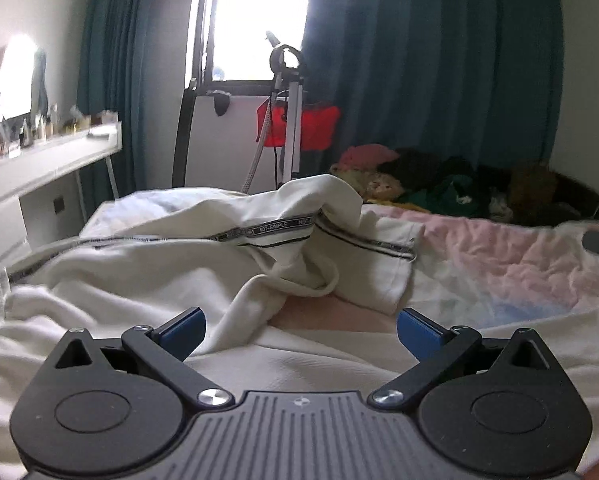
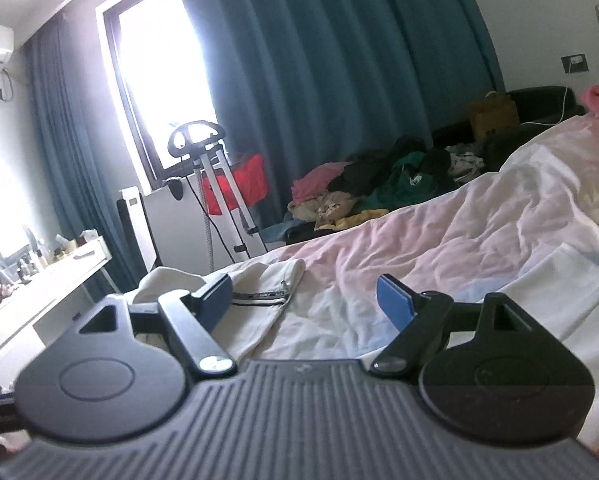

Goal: Fold clothes

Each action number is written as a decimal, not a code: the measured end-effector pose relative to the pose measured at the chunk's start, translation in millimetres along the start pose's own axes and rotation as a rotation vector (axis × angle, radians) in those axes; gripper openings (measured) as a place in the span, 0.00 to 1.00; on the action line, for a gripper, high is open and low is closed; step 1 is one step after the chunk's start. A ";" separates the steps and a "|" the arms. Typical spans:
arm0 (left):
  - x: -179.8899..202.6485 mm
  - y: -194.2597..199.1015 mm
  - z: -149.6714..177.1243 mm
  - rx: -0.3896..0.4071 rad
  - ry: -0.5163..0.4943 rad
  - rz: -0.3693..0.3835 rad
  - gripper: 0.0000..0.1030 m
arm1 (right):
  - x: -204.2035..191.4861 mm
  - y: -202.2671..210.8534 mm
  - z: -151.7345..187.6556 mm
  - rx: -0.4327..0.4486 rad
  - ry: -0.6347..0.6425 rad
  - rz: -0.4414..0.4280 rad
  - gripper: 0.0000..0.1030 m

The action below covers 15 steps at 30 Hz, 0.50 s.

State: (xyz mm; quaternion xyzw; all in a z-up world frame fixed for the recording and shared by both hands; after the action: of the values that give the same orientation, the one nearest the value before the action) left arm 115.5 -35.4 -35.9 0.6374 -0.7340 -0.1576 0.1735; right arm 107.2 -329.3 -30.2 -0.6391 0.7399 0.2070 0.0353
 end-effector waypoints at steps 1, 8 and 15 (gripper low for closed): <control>-0.8 -0.3 1.7 -0.002 -0.004 -0.012 1.00 | -2.6 -1.5 1.2 -0.002 0.013 0.002 0.79; -3.4 5.5 6.2 0.000 -0.001 -0.020 1.00 | -14.9 -3.5 13.3 -0.033 0.079 0.006 0.79; -1.4 16.8 8.5 0.016 -0.010 -0.004 1.00 | -31.8 -3.7 28.2 -0.061 0.160 -0.002 0.79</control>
State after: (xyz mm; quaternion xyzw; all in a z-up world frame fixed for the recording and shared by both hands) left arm 97.0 -31.6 -35.9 0.6397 -0.7347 -0.1551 0.1643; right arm 110.5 -290.1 -46.8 -0.6552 0.7330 0.1778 -0.0433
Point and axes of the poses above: each gripper's, at about its wrist camera, not at the fingertips, and y roughly against the way its jaws point, x to its right, z to its underside, the point moved 2 cm from there along -y, roughly the way its jaws point, and after that the axes turned 4 degrees about z, right-handed, at the moved point
